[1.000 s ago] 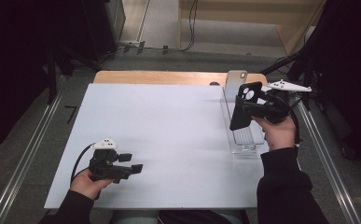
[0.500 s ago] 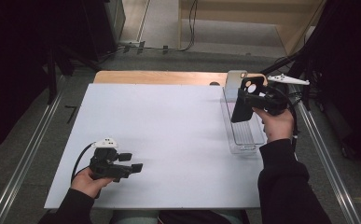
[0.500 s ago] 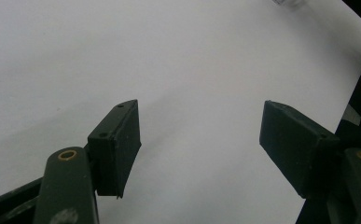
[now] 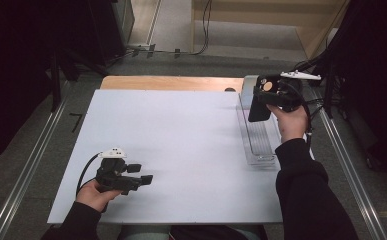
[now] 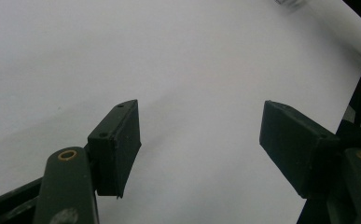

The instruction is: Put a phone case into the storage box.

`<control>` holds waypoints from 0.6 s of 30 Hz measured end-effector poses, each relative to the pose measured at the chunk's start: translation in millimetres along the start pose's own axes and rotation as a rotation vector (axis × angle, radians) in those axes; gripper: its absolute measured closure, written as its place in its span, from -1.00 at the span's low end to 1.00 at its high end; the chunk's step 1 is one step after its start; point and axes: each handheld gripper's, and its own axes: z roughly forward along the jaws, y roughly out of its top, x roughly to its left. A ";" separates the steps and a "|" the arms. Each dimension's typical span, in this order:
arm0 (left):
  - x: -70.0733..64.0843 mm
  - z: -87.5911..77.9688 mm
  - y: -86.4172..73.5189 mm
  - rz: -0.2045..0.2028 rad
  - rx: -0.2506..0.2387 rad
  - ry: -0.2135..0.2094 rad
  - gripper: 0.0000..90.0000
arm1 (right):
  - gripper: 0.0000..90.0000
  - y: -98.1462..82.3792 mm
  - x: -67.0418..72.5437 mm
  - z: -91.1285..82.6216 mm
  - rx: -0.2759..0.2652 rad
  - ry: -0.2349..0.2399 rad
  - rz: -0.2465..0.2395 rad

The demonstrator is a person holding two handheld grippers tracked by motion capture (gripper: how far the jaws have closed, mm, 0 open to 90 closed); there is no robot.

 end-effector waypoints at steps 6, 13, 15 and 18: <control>0.0 0.6 0.0 -0.002 0.001 -0.004 -0.35 | -0.73 1.4 -7.4 18.5 0.016 -0.026 0.027; 0.8 1.2 0.0 -0.005 0.004 -0.016 -0.35 | -0.74 0.5 -7.3 42.0 0.026 -0.048 0.037; 1.4 1.0 0.0 -0.003 0.002 -0.014 -0.35 | -0.74 -1.1 -7.6 48.7 0.025 -0.057 0.038; 1.8 1.0 -0.2 -0.006 0.002 -0.015 -0.35 | -0.74 -3.6 -7.8 56.7 0.033 -0.070 0.047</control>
